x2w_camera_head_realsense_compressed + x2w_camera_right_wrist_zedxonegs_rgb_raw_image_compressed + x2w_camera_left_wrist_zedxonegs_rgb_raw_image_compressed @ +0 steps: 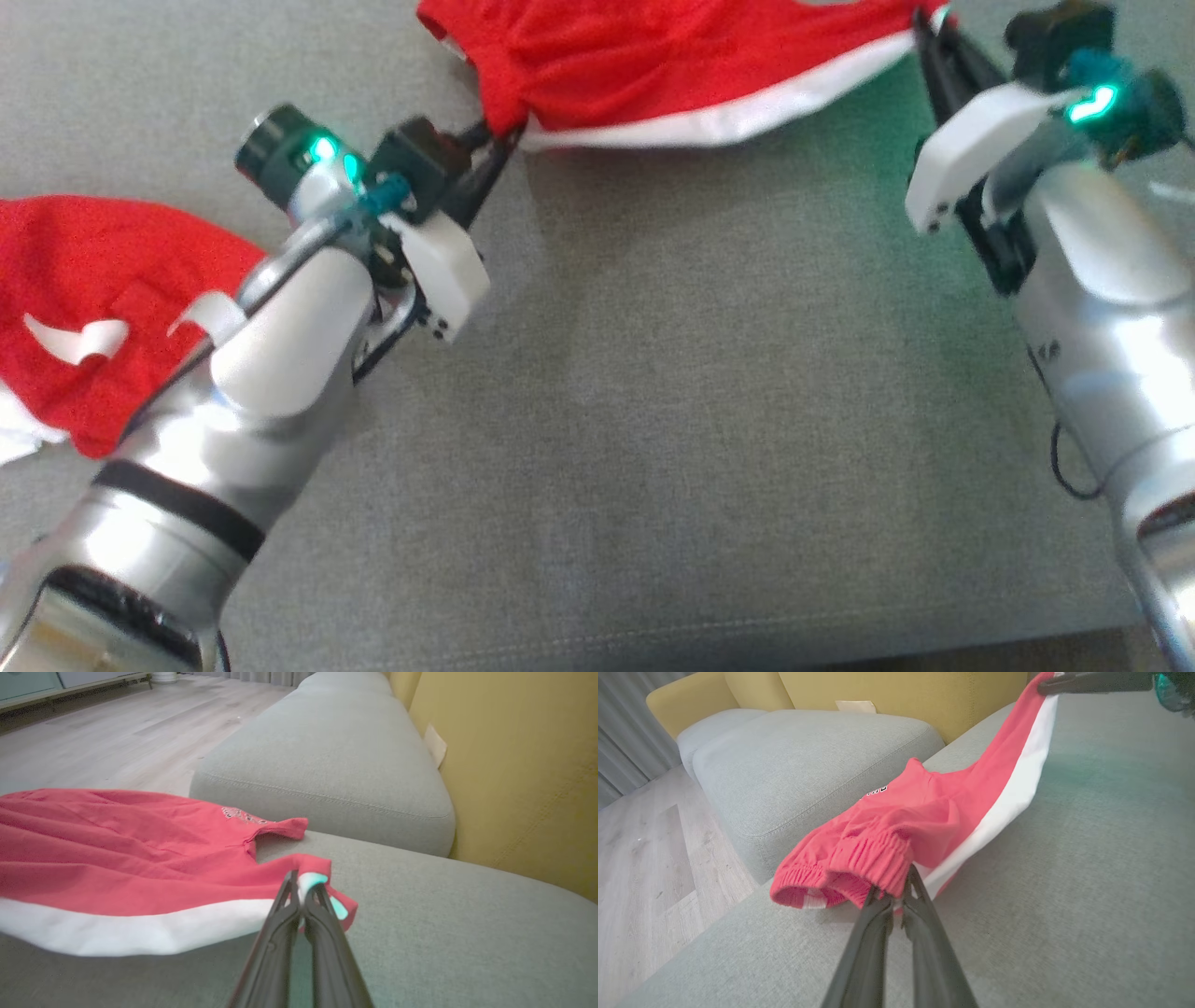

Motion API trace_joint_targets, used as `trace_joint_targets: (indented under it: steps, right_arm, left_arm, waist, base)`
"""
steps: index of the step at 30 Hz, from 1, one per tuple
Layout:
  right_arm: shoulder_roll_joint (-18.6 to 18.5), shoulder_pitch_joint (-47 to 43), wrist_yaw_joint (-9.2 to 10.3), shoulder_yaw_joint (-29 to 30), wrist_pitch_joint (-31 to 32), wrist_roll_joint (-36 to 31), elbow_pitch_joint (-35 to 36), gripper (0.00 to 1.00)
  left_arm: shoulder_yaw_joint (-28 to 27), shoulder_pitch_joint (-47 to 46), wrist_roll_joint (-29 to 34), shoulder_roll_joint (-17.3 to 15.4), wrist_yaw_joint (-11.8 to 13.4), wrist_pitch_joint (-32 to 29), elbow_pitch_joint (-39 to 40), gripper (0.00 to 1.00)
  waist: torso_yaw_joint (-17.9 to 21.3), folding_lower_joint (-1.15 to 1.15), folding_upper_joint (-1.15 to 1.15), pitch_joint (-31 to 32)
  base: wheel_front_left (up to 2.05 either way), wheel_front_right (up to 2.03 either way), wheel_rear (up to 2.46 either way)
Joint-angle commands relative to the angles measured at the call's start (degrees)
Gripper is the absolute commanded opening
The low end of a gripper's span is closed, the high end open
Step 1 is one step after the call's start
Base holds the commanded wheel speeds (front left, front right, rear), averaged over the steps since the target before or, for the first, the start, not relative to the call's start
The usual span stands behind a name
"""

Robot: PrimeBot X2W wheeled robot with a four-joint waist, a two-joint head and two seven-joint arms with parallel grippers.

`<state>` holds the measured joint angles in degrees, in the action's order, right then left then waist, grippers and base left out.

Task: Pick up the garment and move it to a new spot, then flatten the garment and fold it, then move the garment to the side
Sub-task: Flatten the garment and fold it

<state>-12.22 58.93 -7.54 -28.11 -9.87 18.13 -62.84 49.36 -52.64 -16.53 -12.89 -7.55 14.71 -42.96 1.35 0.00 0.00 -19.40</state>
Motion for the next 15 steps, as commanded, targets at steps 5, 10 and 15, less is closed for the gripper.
trace_joint_targets:
  steps: [5, 10, 15]
  right_arm:
    - [-4.45, -6.75, 0.05, -7.69, 3.92, 8.33, 7.40, 0.00]
    - [-9.07, -12.67, 0.05, -12.61, 7.42, 14.95, 13.60, 0.00]
    - [-13.25, -17.58, 0.05, -15.68, 9.99, 18.76, 18.54, 0.00]
  left_arm:
    - [1.85, 1.98, -1.44, -2.68, 0.08, 0.29, 2.80, 0.00]
    - [4.74, 5.69, -3.04, -3.31, 0.08, 0.29, 3.86, 0.00]
    - [7.49, 8.93, -4.24, -4.32, 0.07, 0.29, 5.34, 0.00]
  waist:
    - [-0.87, 0.00, 0.00, 3.88]
    - [-1.09, 0.00, 0.00, 7.46]
    - [-1.34, 0.00, 0.00, 10.20]
  base:
    - [0.00, 0.00, 0.00]
    - [0.00, 0.00, 0.00]
    - [0.00, 0.00, 0.00]
